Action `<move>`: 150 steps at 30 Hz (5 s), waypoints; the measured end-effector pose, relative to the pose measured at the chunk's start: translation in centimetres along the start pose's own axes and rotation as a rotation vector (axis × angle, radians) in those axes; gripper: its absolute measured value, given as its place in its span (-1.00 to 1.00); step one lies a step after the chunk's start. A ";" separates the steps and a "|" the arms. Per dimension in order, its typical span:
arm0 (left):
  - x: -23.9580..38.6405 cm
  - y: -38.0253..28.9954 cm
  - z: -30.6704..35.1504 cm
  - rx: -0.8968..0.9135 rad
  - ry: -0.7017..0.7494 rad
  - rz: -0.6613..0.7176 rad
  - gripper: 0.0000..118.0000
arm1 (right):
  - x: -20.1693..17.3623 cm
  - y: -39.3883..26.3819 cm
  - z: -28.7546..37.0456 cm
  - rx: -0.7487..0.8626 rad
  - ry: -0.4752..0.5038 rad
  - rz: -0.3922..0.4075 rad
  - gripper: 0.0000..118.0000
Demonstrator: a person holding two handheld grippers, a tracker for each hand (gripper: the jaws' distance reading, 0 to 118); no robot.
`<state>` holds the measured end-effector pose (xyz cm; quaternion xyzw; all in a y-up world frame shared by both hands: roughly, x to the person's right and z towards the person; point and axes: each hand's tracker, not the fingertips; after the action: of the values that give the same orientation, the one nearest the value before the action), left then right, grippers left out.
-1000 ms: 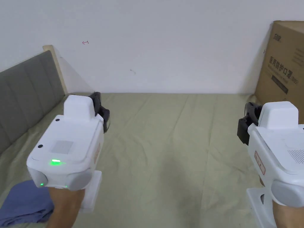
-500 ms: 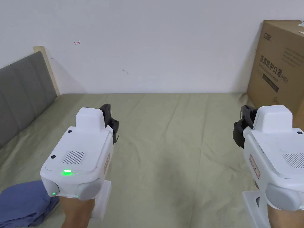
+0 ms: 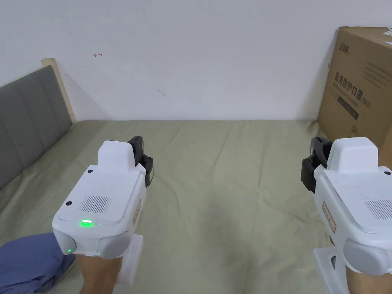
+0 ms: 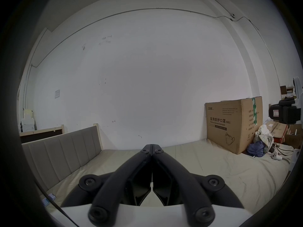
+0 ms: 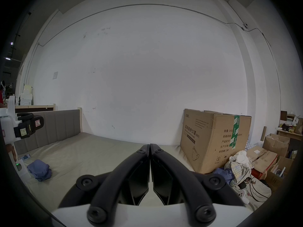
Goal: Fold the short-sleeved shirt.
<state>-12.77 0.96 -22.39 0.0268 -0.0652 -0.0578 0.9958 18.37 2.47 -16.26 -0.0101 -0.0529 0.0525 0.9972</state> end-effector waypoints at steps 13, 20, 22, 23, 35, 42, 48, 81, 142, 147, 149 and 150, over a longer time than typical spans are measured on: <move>-0.2 0.0 0.1 -0.003 -0.002 0.005 -1.00 | 0.0 0.2 0.3 0.004 0.000 0.005 -1.00; -0.2 -0.1 0.1 -0.003 -0.003 -0.002 -1.00 | 0.0 0.3 0.4 0.007 0.000 0.008 -1.00; -0.2 -0.1 0.1 -0.001 -0.003 -0.002 -1.00 | -0.1 0.4 0.4 0.007 0.001 0.007 -1.00; -0.2 0.0 0.1 -0.001 -0.003 -0.001 -1.00 | -0.1 0.4 0.4 0.009 0.001 0.007 -1.00; -0.5 0.0 0.3 -0.004 -0.001 0.014 -1.00 | -0.3 0.4 0.6 0.003 0.001 0.012 -0.98; -0.8 0.3 0.3 -0.015 0.006 0.065 0.61 | -0.4 0.2 0.7 -0.011 0.000 -0.001 0.66; -1.1 0.1 0.2 -0.015 0.013 0.080 1.00 | -0.3 0.1 0.9 -0.001 -0.020 -0.013 0.88; -1.4 -0.3 0.2 0.004 0.035 0.073 1.00 | -0.4 0.0 0.9 0.019 -0.028 -0.006 1.00; -2.3 -0.1 0.7 0.019 0.032 0.107 1.00 | -1.4 2.0 -0.7 -0.440 -0.158 -0.223 0.98; -2.3 -0.2 0.7 0.016 0.034 0.105 1.00 | -1.3 2.0 -0.8 -0.454 -0.149 -0.235 0.98; -2.4 -0.2 0.8 0.018 0.033 0.105 1.00 | -1.1 1.9 -0.9 -0.428 -0.156 -0.218 0.98; -2.3 -0.2 0.8 0.017 0.033 0.104 1.00 | -1.2 1.8 -0.9 -0.399 -0.155 -0.195 0.98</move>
<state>-15.17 1.03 -21.90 0.0329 -0.0504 -0.0051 0.9982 17.11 4.14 -17.29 -0.1976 -0.1394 -0.0549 0.9688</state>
